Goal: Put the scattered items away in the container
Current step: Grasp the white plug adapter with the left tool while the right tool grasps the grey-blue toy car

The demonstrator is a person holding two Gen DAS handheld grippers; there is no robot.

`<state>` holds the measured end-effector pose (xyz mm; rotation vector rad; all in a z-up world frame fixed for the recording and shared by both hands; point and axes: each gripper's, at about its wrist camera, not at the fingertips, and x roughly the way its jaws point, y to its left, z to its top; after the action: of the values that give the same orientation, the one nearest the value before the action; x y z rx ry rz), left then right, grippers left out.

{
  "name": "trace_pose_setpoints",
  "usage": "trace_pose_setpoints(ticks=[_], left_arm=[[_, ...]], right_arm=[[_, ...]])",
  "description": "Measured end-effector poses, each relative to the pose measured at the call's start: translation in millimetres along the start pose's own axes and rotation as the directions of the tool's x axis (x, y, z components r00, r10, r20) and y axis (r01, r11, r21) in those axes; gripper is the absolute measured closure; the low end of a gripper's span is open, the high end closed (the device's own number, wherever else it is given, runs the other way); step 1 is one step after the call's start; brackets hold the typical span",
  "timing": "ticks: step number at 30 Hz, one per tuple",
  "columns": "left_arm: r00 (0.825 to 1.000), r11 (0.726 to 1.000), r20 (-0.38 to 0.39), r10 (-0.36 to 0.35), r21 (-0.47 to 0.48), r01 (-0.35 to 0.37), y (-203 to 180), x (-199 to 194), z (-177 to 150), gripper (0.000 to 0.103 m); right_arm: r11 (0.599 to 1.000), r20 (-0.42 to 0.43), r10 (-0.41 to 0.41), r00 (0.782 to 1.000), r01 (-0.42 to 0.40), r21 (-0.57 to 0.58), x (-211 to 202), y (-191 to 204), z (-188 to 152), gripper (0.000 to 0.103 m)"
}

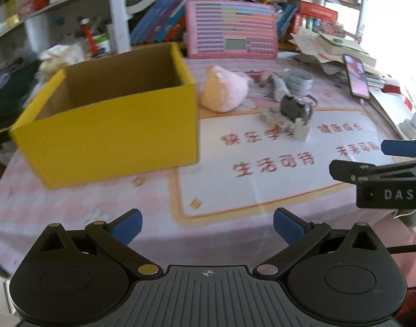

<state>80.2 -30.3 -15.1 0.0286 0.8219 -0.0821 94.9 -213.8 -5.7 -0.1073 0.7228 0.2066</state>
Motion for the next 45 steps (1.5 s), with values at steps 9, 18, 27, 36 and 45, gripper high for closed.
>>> trace_pose_setpoints(ticks=[9, 18, 27, 36, 45], left_arm=[[0.999, 0.998, -0.003, -0.051, 0.045, 0.051, -33, 36, 39, 0.001], [0.996, 0.992, -0.009, -0.087, 0.093, 0.088, -72, 68, 72, 0.011], [0.992, 0.979, -0.043, -0.117, 0.161, 0.122, -104, 104, 93, 0.046], [0.986, 0.964, -0.098, -0.138, 0.217, 0.157, -126, 143, 109, 0.060], [0.978, 0.967, -0.146, -0.149, 0.185, 0.175, -130, 166, 115, 0.070]], right_arm=[[0.999, 0.008, -0.045, 0.999, 0.044, 0.027, 25, -45, 24, 0.002], [0.997, 0.014, -0.032, 0.999, 0.031, 0.066, 51, -92, 48, 0.019], [0.987, -0.013, 0.122, 0.992, -0.120, 0.104, 88, -119, 69, 0.032], [0.970, -0.070, 0.233, 0.970, -0.227, 0.086, 133, -123, 87, 0.037], [0.956, -0.137, 0.295, 0.946, -0.293, 0.037, 172, -113, 98, 0.037]])
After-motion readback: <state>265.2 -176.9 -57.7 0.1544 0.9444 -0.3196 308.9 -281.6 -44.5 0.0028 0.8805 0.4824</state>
